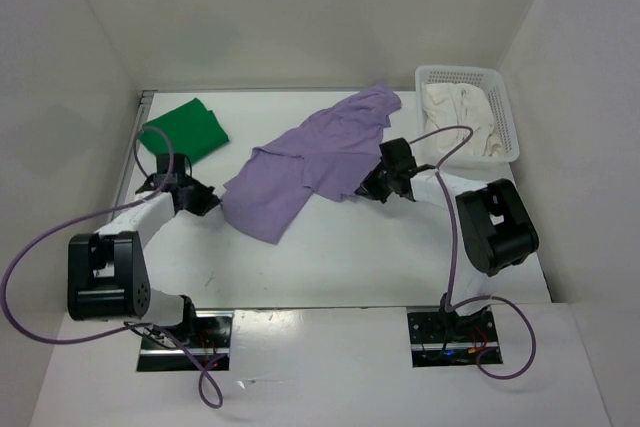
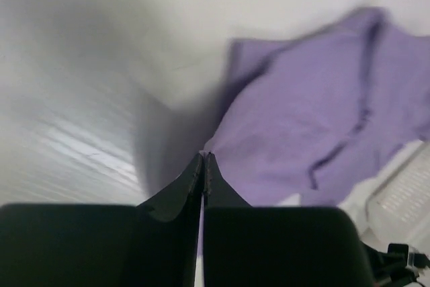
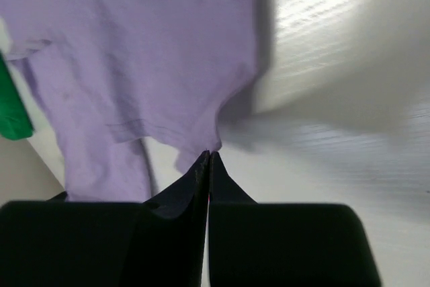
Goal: Fold and stack the t-shirts
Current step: Flatten out the tshirt
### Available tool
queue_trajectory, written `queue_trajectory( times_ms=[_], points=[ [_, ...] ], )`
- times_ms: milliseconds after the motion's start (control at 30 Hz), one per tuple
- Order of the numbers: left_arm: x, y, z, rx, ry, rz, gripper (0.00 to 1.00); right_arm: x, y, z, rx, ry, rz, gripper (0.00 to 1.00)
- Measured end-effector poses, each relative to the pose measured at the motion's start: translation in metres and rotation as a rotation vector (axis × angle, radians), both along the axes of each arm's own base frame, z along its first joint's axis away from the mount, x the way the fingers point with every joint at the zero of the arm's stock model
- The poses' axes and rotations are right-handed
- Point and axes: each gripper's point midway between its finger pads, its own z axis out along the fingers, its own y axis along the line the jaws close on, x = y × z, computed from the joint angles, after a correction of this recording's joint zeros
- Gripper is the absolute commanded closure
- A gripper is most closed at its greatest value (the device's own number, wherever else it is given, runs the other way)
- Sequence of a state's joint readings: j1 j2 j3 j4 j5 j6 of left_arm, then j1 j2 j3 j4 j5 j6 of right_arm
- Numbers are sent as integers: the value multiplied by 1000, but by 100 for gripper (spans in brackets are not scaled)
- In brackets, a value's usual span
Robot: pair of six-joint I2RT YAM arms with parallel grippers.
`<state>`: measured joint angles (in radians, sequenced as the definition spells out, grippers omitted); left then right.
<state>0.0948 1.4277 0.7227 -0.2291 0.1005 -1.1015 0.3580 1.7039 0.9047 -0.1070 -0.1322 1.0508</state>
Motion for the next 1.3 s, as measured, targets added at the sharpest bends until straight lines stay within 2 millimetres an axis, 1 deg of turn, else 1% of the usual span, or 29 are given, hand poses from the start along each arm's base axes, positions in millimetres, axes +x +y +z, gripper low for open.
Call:
queue_trajectory(
  times_ms=[33, 100, 133, 200, 233, 267, 300, 333, 400, 433, 467, 500, 567, 600, 667, 733, 767, 800, 833, 867, 933, 967, 1033, 1067, 1133, 1167, 1233, 1267, 1300],
  points=[
    [5, 0, 16, 7, -35, -9, 100, 3, 0, 6, -1, -12, 1, 100],
    [20, 1, 53, 27, -131, -34, 100, 10, 0, 32, -7, -61, 6, 100],
    [28, 2, 79, 42, -194, -52, 100, 13, 0, 49, -9, -93, 9, 100],
    [40, 2, 122, 66, -280, -78, 100, 22, -1, 100, -9, -189, 13, 100],
    [48, 2, 151, 86, -345, -97, 100, 29, -1, 134, 0, -266, 12, 100],
    [53, 3, 177, 109, -401, -113, 100, 34, -2, 175, 9, -355, 11, 100],
    [57, 4, 207, 138, -458, -131, 100, 35, -3, 213, 14, -427, 12, 100],
    [59, 5, 224, 147, -487, -134, 100, 36, -5, 248, 20, -500, 10, 100],
    [63, 9, 272, 205, -576, -149, 100, 31, -13, 334, 29, -671, 5, 100],
    [63, 12, 299, 236, -613, -153, 100, 25, -18, 375, 32, -758, -5, 100],
    [64, 17, 343, 286, -694, -150, 100, 15, -25, 417, 34, -847, -16, 100],
    [63, 19, 368, 310, -750, -139, 100, 4, -33, 455, 36, -930, -29, 100],
    [52, 26, 430, 391, -871, -120, 100, -28, -51, 527, 36, -1087, -58, 100],
    [44, 28, 456, 422, -922, -105, 100, -42, -58, 554, 37, -1147, -69, 100],
    [24, 35, 506, 500, -1026, -65, 100, -80, -78, 611, 43, -1288, -105, 100],
    [7, 40, 536, 550, -1088, -28, 100, -113, -95, 650, 51, -1400, -143, 100],
    [-2, 43, 551, 574, -1119, -6, 99, -124, -101, 663, 51, -1438, -158, 100],
    [-7, 46, 560, 598, -1137, 9, 99, -139, -108, 676, 54, -1481, -176, 100],
    [-10, 48, 564, 609, -1143, 18, 99, -157, -117, 691, 59, -1533, -200, 100],
    [-12, 49, 565, 615, -1144, 23, 99, -165, -122, 698, 59, -1560, -211, 100],
    [-10, 51, 562, 631, -1130, 22, 98, -170, -125, 704, 53, -1581, -222, 100],
    [-7, 51, 559, 633, -1119, 20, 98, -169, -125, 704, 50, -1582, -222, 100],
    [7, 54, 543, 632, -1075, 13, 98, -148, -118, 700, 27, -1562, -217, 100],
    [17, 55, 532, 628, -1043, 5, 98, -127, -110, 693, 11, -1534, -207, 100],
    [37, 58, 506, 619, -980, -11, 98, -72, -90, 672, -28, -1464, -181, 100],
    [50, 59, 490, 614, -943, -21, 98, -39, -76, 655, -51, -1415, -156, 100],
    [77, 62, 451, 599, -851, -44, 98, 9, -59, 624, -79, -1340, -112, 100],
    [87, 63, 432, 591, -808, -56, 98, 52, -43, 589, -96, -1258, -68, 100],
    [102, 65, 407, 581, -750, -70, 98, 80, -37, 561, -115, -1195, -50, 100]
  ],
)
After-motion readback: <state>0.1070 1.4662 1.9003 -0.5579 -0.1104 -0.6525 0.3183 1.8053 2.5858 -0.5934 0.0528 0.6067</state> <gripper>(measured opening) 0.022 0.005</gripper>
